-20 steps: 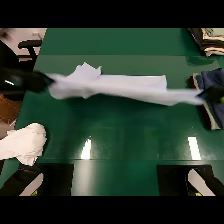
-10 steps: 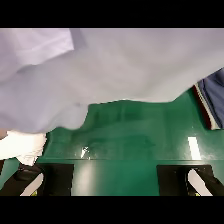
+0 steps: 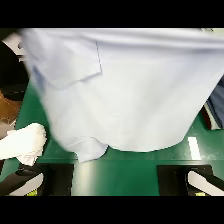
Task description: Fold the shirts.
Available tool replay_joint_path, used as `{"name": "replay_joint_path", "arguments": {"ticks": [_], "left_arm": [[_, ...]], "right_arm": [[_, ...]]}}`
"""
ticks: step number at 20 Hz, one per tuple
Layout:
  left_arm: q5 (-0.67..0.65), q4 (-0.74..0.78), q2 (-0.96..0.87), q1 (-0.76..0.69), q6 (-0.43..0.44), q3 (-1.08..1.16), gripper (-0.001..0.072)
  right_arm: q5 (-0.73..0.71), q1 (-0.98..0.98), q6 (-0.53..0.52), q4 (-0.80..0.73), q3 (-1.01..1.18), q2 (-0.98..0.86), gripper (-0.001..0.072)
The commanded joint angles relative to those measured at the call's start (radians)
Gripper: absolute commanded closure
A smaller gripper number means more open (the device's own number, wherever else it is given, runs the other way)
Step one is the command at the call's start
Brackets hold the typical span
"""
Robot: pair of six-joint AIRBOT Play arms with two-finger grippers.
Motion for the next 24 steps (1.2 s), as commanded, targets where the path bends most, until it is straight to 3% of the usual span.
{"name": "replay_joint_path", "arguments": {"ticks": [1,4,6,11,16,23,24], "left_arm": [[-0.033,-0.005,-0.234,0.001,0.032,-0.113,0.0682],[-0.008,-0.008,-0.449,0.001,0.039,-0.137,0.0681],[0.065,-0.008,-0.558,0.001,0.087,-0.137,0.0682],[0.239,0.001,-0.621,0.002,0.139,-0.127,0.0681],[0.000,0.117,-0.615,0.002,0.166,-0.099,0.0682],[0.007,0.134,-0.616,0.002,0.138,-0.275,0.0679],[0.003,0.134,-0.616,0.002,0.132,-0.289,0.0504]], "right_arm": [[0.015,0.080,0.005,-0.095,-0.090,-0.199,0.0698],[-0.008,0.094,0.005,-0.092,-0.105,-0.404,0.0698],[-0.035,0.093,0.004,-0.091,-0.078,-0.517,0.0698],[-0.069,0.093,0.004,-0.090,0.098,-0.674,0.0698],[-0.050,0.093,-0.017,-0.094,0.018,-0.594,0.0698],[-0.156,0.136,-0.023,-0.068,-0.360,-0.476,0.0696],[-0.162,0.134,-0.023,-0.045,-0.384,-0.467,0.0690]]}}
